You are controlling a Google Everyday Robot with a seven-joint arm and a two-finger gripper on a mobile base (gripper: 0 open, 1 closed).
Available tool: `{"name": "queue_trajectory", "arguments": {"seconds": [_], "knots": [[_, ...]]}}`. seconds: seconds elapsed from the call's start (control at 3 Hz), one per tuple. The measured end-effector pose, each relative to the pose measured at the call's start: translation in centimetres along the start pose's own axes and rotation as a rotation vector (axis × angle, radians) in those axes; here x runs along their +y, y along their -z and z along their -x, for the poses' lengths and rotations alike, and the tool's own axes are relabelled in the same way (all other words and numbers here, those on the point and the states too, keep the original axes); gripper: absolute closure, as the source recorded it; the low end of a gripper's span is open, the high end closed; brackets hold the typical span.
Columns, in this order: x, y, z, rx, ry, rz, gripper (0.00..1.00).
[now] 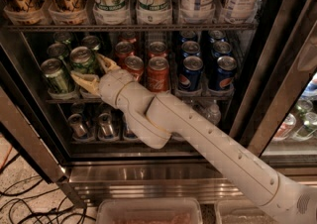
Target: Pick green can from middle shelf of fridge
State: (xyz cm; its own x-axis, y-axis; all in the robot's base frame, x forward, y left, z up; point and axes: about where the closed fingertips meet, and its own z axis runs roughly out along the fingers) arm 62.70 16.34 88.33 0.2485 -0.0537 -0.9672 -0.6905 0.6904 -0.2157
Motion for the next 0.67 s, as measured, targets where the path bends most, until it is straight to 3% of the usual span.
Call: {"name": "queue_trajectory", "arguments": {"seconds": [0.67], "knots": [[0.50,0.07,1.29,-0.010,0.004,0.035,1.00]]}}
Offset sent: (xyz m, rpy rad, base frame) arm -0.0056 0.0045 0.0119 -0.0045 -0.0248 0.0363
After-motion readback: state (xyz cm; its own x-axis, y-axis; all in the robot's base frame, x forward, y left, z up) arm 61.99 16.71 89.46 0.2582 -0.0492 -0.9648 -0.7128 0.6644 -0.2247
